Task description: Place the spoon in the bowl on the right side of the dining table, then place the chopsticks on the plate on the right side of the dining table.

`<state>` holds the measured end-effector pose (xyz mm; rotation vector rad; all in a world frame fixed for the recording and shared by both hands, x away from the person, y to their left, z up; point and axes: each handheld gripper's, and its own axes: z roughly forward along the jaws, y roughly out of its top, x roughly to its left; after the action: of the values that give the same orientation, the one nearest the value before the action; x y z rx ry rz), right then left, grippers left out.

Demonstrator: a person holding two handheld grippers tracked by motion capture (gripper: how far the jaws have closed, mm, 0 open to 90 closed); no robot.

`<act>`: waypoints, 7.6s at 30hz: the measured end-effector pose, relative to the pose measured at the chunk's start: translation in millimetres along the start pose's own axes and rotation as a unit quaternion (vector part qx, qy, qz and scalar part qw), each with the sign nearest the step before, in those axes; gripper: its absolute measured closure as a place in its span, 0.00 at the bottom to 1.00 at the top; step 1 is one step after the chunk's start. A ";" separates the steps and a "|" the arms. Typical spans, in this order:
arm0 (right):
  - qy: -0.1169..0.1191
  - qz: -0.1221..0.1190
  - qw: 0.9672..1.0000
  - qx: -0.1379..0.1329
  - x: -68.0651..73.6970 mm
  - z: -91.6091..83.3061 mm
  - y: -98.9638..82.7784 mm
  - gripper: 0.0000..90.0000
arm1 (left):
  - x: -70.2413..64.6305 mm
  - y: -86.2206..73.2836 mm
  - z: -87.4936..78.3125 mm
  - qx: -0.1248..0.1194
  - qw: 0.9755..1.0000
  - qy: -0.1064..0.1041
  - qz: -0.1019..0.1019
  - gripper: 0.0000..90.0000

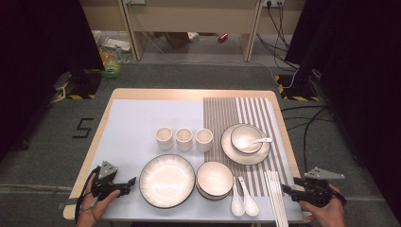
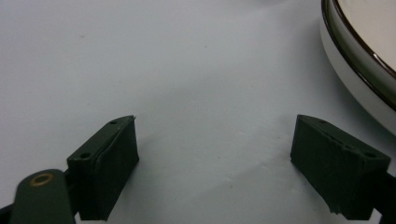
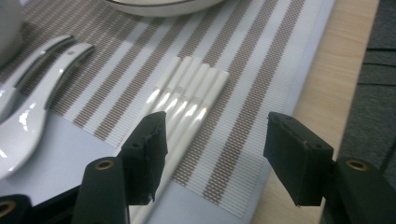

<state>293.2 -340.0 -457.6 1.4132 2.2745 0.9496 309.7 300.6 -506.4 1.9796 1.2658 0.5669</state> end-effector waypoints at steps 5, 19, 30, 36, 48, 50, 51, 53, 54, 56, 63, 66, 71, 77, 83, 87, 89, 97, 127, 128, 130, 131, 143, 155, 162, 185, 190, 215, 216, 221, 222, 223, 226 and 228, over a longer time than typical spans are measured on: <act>-0.025 0.017 0.999 0.010 -5.5 -4.7 -2.9 0.42 | 0.0 0.0 0.0 0.000 1.000 0.000 0.001 0.15; -0.032 0.009 0.999 0.019 6.3 -8.4 -2.1 0.42 | 0.1 0.0 0.1 0.000 1.000 0.000 -0.001 0.15; -0.037 0.012 0.999 0.007 16.1 -10.8 -11.5 0.41 | 0.4 0.1 0.0 0.001 1.000 0.000 0.001 0.15; -0.033 0.017 0.999 0.005 19.5 -11.7 -22.0 0.41 | 0.3 0.1 0.1 0.001 1.000 0.000 0.000 0.15; -0.032 0.014 0.999 0.002 18.8 -14.9 -22.1 0.42 | 0.3 0.1 0.0 0.001 1.000 0.000 0.001 0.15; -0.030 0.012 0.999 0.004 18.5 -13.9 -22.1 0.44 | 0.4 0.1 0.0 0.001 1.000 0.000 0.001 0.15; -0.029 0.013 1.000 0.004 18.6 -13.1 -22.2 0.44 | 0.3 0.1 0.0 0.001 1.000 0.000 0.001 0.15; -0.027 0.014 0.999 0.007 18.4 -12.4 -22.3 0.46 | 0.3 0.1 0.1 0.001 1.000 0.000 0.001 0.15; -0.028 0.011 1.000 0.007 17.8 -11.7 -22.4 0.47 | 0.3 0.1 0.1 0.001 1.000 0.000 0.001 0.15; -0.027 0.013 1.000 0.010 18.3 -11.0 -22.3 0.50 | 0.3 0.1 0.1 0.001 1.000 0.000 0.001 0.15; -0.024 0.009 1.000 0.016 19.7 -11.1 -20.8 0.57 | 0.3 0.1 0.1 0.001 1.000 0.000 0.001 0.15; -0.021 0.002 1.000 0.021 20.4 -9.8 -22.1 0.58 | 0.2 0.1 0.0 0.001 1.000 0.001 0.001 0.15; -0.017 0.003 1.000 0.021 22.7 -10.1 -22.4 0.60 | 0.2 0.1 0.0 0.001 1.000 0.000 0.001 0.15; -0.013 -0.002 0.999 0.041 25.6 -6.6 -19.8 0.61 | 0.2 0.1 0.0 0.001 1.000 0.001 0.002 0.15; -0.017 0.002 0.998 0.054 28.5 -9.1 -11.2 0.62 | 0.3 0.2 0.1 0.001 1.000 0.000 0.001 0.15; -0.016 0.000 0.998 0.058 28.3 -7.0 -9.8 0.63 | 0.3 0.2 0.1 0.001 1.000 0.000 0.001 0.15; -0.004 0.005 0.998 0.062 28.8 -3.7 -10.5 0.63 | 0.3 0.2 0.1 0.001 1.000 0.000 0.001 0.15; -0.005 0.001 0.997 0.073 28.4 0.2 -10.9 0.65 | 0.3 0.2 0.1 0.001 1.000 0.000 0.001 0.15; -0.004 -0.011 0.995 0.100 15.9 6.4 -3.6 0.87 | 0.3 0.2 0.1 0.001 1.000 0.000 0.001 0.15; -0.003 -0.009 0.995 0.100 15.1 6.9 -2.9 0.87 | 0.3 0.2 0.2 0.001 1.000 0.000 0.000 0.15; 0.000 -0.009 0.995 0.101 14.2 8.5 -0.9 0.88 | 0.2 0.2 0.1 0.001 1.000 0.001 0.001 0.15; -0.001 -0.015 0.995 0.103 12.9 9.4 0.3 0.89 | 0.3 0.2 0.1 0.002 1.000 0.000 0.001 0.15; 0.000 -0.024 0.993 0.112 4.5 17.8 12.5 0.90 | 0.2 0.2 0.2 0.001 1.000 0.000 0.000 0.15; 0.012 -0.053 0.989 0.134 -6.8 27.7 28.5 0.90 | 0.3 0.2 0.1 0.002 1.000 0.000 0.001 0.15; 0.022 -0.094 0.984 0.149 -13.4 33.8 39.0 0.91 | 0.3 0.2 0.1 0.002 1.000 0.000 0.001 0.15; 0.083 -0.214 0.956 0.184 -31.5 56.4 71.2 0.93 | 0.4 0.3 0.2 0.001 1.000 0.000 0.001 0.15; 0.095 -0.233 0.949 0.190 -32.1 63.0 79.2 0.93 | 0.5 0.3 0.0 0.002 1.000 0.000 0.002 0.15; 0.123 -0.312 0.919 0.206 -24.4 78.8 97.8 0.92 | 1.0 0.9 -1.3 0.009 1.000 -0.004 0.004 0.15; 0.124 -0.307 0.921 0.206 -24.3 78.7 97.8 0.91 | 0.9 0.9 -1.3 0.009 1.000 -0.004 0.003 0.15; 0.118 -0.299 0.927 0.191 -26.9 71.2 99.2 0.86 | 0.5 0.3 0.0 0.001 1.000 0.001 0.002 0.15; 0.115 -0.295 0.930 0.188 -27.5 67.9 99.4 0.85 | 0.5 0.3 0.0 0.001 1.000 0.001 0.002 0.15; 0.107 -0.291 0.932 0.186 -29.0 64.0 100.1 0.85 | 0.5 0.3 0.0 0.002 1.000 0.000 0.002 0.15; 0.072 -0.232 0.952 0.189 -32.7 51.6 100.3 0.82 | 0.9 0.9 -1.2 0.009 1.000 -0.004 0.002 0.15; 0.059 -0.180 0.962 0.198 -33.6 43.6 98.2 0.82 | 0.9 0.9 -1.3 0.009 1.000 -0.004 0.004 0.15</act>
<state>400.2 -323.8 -426.9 1.0325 2.7974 0.4939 309.8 301.7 -504.9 2.0010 1.2643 0.5529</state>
